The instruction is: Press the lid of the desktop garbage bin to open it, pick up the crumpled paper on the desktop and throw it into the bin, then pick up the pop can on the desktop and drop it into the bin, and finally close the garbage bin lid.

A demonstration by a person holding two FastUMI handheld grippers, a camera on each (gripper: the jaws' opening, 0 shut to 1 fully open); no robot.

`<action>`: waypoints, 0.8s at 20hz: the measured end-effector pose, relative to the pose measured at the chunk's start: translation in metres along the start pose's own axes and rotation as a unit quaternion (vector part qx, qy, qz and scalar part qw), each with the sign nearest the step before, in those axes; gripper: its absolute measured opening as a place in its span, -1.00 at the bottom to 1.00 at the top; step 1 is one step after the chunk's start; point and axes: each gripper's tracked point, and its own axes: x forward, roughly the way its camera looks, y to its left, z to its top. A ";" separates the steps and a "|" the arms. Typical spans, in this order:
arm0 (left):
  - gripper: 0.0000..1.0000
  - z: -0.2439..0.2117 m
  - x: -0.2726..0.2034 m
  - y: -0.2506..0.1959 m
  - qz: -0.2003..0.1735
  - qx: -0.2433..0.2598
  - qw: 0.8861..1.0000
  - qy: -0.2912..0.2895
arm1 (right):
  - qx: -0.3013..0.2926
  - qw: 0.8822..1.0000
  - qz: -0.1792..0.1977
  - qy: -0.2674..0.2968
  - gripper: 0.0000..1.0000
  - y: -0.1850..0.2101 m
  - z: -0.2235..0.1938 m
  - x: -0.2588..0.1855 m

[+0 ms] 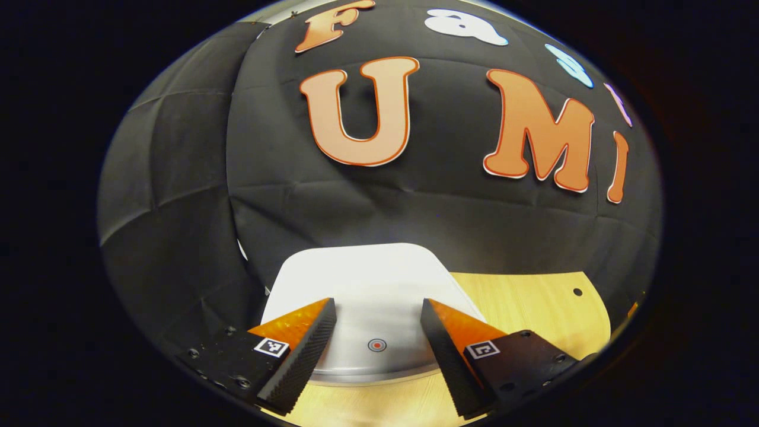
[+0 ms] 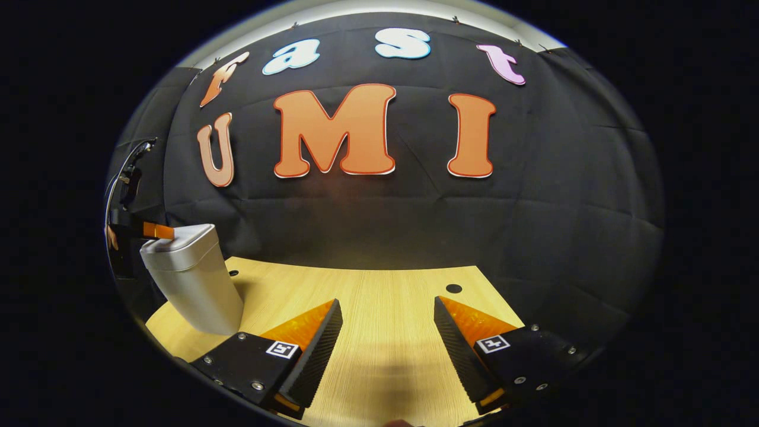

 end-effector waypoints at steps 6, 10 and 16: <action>0.86 -0.012 -0.006 -0.004 0.003 -0.006 1.000 0.020 | -0.001 1.000 0.013 -0.005 0.86 0.010 0.002 0.000; 0.86 -0.006 -0.010 -0.004 0.006 0.010 1.000 0.017 | 0.007 1.000 0.017 -0.015 0.86 0.013 0.010 0.000; 0.84 0.024 -0.042 -0.011 0.002 -0.011 0.999 -0.032 | 0.007 0.999 0.020 -0.028 0.85 0.013 0.025 -0.004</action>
